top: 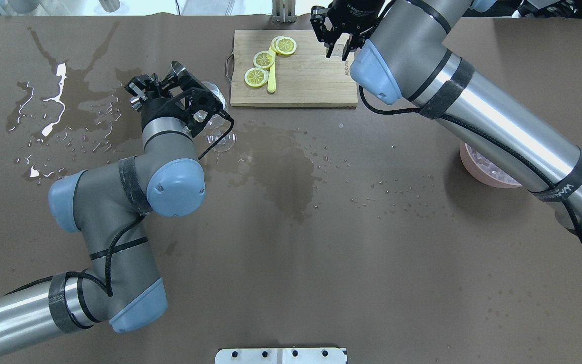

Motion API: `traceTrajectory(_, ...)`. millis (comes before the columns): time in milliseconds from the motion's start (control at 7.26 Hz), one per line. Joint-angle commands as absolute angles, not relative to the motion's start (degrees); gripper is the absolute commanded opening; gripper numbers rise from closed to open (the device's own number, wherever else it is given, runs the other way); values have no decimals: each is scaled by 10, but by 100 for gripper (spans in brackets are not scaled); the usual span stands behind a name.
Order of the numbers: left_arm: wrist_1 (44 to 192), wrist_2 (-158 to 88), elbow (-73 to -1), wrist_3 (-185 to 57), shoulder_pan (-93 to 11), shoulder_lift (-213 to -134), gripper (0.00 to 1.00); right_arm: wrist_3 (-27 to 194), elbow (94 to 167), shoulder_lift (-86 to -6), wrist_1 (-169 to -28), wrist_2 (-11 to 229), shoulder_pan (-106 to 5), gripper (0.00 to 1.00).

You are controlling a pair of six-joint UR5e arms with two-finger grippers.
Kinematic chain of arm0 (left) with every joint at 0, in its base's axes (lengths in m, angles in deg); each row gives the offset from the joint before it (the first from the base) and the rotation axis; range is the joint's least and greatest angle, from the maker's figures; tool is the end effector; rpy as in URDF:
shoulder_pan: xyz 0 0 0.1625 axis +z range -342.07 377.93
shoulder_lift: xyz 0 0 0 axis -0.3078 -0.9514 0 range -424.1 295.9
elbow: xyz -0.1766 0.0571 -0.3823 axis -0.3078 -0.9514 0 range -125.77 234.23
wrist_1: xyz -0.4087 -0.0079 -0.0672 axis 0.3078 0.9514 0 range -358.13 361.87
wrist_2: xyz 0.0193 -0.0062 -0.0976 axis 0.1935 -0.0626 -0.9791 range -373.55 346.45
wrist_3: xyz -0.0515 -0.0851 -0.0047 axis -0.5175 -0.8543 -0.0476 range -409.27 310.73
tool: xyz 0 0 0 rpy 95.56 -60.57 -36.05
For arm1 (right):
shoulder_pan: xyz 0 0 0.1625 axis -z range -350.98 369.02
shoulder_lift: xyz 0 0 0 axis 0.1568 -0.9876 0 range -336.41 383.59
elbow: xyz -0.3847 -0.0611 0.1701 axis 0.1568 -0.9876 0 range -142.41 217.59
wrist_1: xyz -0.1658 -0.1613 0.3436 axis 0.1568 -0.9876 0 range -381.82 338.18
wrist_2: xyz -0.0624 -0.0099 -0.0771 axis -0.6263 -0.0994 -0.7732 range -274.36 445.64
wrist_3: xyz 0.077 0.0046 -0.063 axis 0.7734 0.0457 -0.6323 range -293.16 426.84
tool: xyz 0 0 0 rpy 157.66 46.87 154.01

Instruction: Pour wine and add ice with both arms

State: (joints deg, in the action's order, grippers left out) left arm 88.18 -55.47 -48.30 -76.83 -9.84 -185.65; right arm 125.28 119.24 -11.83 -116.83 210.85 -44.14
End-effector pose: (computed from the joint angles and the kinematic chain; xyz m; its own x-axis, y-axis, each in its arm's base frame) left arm 0.4547 -0.4738 0.2379 0.9660 0.1607 0.2025 -0.2560 0.4841 0.8367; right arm -0.3867 -0.6428 0.1211 0.6074 0.0974 0.7884 -0.1269 0.9916 -0.0248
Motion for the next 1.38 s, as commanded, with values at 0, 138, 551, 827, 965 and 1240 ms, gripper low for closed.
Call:
traceTrajectory(0,882,-555,-485,-742,-99,-1857,10,1253,1192,-118,-1167,2112,-442,0)
traceTrajectory(138,881,-555,-485,-730,-98,-1857,10,1253,1192,-118,-1167,2113,-442,0)
traceTrajectory(551,882,-555,-482,-705,-99,-1865,8,1254,1192,-118,-1167,2114,-443,0)
traceTrajectory(827,882,-555,-482,-691,-100,-1865,8,1254,1192,-118,-1167,2117,-446,0)
traceTrajectory(965,882,-555,-482,-676,-101,-1865,7,1254,1192,-118,-1167,2118,-447,0)
traceTrajectory(1240,882,-554,-481,-658,-105,-1864,2,1254,1192,-118,-1167,2117,-447,0)
